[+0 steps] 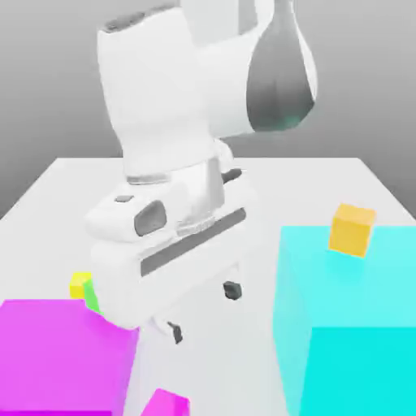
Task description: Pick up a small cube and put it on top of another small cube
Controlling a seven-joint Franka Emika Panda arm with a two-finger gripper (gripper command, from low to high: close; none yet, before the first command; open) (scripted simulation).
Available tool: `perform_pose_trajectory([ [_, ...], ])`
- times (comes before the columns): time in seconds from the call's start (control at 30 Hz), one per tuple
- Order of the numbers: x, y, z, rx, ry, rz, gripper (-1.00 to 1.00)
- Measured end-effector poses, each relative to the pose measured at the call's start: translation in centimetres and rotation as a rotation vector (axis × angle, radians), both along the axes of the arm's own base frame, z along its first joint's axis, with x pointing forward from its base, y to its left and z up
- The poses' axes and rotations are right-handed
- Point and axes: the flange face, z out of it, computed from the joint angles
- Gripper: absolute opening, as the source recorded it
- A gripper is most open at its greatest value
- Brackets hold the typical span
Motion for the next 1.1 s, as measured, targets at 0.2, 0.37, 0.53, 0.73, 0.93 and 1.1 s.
perform_pose_trajectory([
  [0.2,-0.8,-1.6,-7.1,-0.111,0.069,0.175,0.00],
  [0.37,-1.3,-2.7,-12.7,-0.180,0.102,0.273,0.00],
  [0.53,-1.4,-2.8,-16.5,-0.181,0.105,0.276,-1.00],
  [0.73,-1.4,-2.8,-15.3,-0.182,0.106,0.278,-1.00],
  [0.93,-3.0,-4.4,-9.3,-0.152,0.119,0.295,-1.00],
  [1.1,-6.4,-7.5,-6.4,-0.106,0.127,0.346,-1.00],
])
